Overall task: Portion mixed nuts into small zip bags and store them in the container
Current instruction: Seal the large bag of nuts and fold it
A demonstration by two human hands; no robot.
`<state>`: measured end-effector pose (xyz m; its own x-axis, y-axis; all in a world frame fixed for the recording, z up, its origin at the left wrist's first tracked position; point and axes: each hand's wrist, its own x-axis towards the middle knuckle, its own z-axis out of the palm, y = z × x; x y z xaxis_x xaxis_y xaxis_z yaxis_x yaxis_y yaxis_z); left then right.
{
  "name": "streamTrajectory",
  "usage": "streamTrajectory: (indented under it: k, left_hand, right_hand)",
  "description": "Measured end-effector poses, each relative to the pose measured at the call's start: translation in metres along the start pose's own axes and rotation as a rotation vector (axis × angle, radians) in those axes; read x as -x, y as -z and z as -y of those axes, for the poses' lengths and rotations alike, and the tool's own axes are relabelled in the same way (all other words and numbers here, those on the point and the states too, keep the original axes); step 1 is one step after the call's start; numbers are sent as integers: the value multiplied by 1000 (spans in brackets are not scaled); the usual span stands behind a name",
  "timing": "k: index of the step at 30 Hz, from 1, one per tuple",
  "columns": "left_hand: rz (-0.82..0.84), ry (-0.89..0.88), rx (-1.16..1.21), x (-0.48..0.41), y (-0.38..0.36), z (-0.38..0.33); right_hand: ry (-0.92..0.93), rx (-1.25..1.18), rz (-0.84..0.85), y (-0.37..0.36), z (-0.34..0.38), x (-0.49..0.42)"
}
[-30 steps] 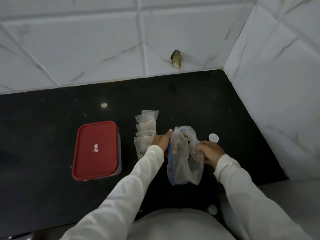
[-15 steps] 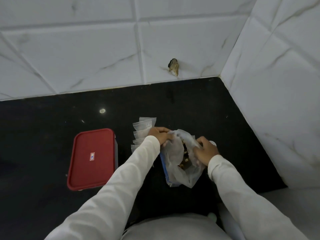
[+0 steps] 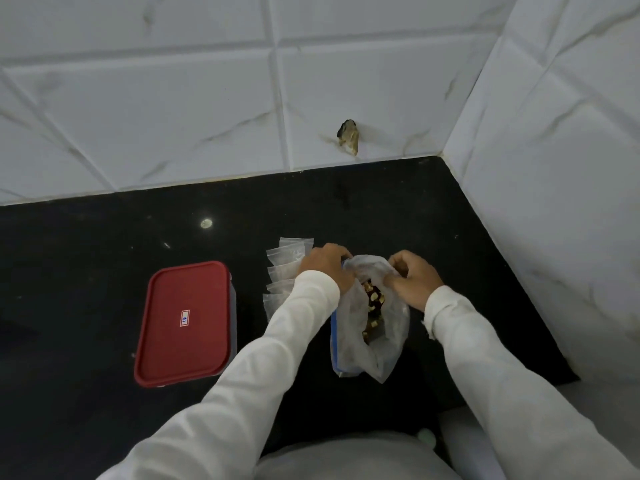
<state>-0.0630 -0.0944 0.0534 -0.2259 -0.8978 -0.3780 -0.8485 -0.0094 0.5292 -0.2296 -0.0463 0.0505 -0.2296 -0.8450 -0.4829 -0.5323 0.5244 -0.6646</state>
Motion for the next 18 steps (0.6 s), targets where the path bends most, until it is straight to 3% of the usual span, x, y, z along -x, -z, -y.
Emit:
streamTrajectory:
  k: [4, 8, 10, 14, 18]
  left_hand:
    - [-168, -136, -216, 14, 8, -9]
    - [-212, -232, -141, 16, 7, -10]
    - [-115, -236, 36, 12, 6, -9]
    - [48, -253, 255, 4, 5, -11]
    - [-124, -291, 234, 3, 7, -13]
  right_hand:
    - [120, 201, -164, 0, 7, 6]
    - [209, 255, -278, -7, 11, 12]
    - [168, 160, -207, -5, 12, 12]
    - [73, -272, 43, 10, 14, 24]
    - [62, -535, 191, 22, 8, 28]
